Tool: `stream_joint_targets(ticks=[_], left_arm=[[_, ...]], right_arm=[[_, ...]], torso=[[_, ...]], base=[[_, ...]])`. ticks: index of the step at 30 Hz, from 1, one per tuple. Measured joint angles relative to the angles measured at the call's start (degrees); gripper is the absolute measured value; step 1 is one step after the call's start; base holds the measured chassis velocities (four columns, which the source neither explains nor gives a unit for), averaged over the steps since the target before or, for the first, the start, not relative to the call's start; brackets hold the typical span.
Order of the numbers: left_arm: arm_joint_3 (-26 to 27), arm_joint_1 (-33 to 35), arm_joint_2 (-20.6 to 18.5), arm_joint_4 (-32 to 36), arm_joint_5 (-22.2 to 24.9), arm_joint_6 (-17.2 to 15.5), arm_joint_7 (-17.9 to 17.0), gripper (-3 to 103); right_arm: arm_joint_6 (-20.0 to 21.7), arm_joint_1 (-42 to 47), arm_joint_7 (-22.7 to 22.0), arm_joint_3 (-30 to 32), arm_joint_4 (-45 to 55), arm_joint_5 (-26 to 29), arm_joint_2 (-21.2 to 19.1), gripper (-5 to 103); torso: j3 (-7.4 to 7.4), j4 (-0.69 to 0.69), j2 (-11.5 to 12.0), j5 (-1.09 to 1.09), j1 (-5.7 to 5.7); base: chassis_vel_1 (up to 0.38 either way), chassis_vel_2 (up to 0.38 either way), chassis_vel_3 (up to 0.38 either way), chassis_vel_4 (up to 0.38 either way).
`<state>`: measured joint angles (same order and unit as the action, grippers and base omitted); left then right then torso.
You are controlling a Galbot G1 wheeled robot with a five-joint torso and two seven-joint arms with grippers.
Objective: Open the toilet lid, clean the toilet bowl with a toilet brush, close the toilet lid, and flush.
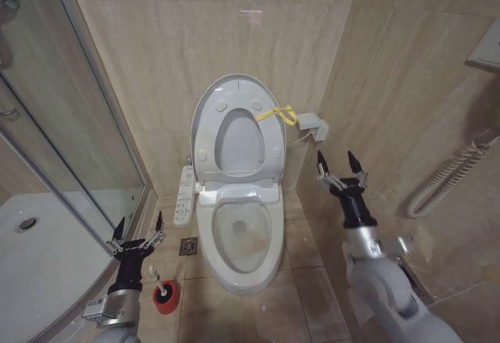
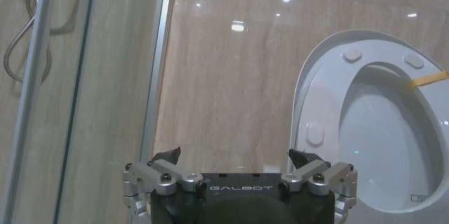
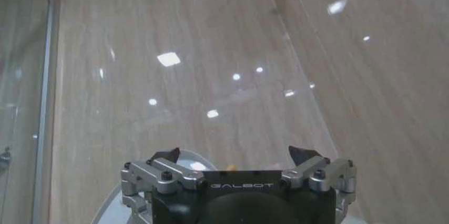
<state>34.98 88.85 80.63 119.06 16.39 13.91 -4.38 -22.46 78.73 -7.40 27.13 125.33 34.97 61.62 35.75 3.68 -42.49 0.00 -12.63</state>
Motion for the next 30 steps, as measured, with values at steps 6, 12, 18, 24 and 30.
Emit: stream_joint_targets(ticks=[6,12,18,24,30], left_arm=[[0.2,-0.3,0.1,0.8,0.3,-0.1,-0.1,100],[-1.3,-2.1,-0.1,0.5,0.8,-0.3,-0.1,100],[-2.4,-3.0,-0.5,-0.3,0.8,-0.1,0.1,100],[-2.3,-2.1,-1.6,-1.0,-0.4,0.8,0.7,100],[-0.8,-1.5,-2.4,-3.7,-0.5,1.6,0.6,100]], right_arm=[[0.2,5.5,-1.2,0.6,2.1,-4.0,2.1,100],[-1.0,14.0,-2.0,1.2,2.1,-10.8,6.0,100],[-2.2,18.0,-3.7,0.0,-2.1,-16.9,7.4,100],[-3.0,20.2,-3.9,-0.2,-5.6,-22.4,8.3,100],[-3.1,21.4,-3.3,-0.3,-5.5,-23.4,8.8,100]], torso=[[0.00,-0.03,0.0,0.00,0.00],[0.00,-0.01,0.0,-0.01,0.00],[0.01,-0.01,0.0,0.00,0.00],[0.01,-0.01,0.0,0.00,0.00],[0.00,-0.01,0.0,0.00,-0.01]], base=[[0.000,0.000,0.000,0.000],[0.000,0.000,0.000,0.000],[0.000,0.000,0.000,0.000],[0.000,0.000,0.000,0.000],[0.000,0.000,0.000,0.000]])
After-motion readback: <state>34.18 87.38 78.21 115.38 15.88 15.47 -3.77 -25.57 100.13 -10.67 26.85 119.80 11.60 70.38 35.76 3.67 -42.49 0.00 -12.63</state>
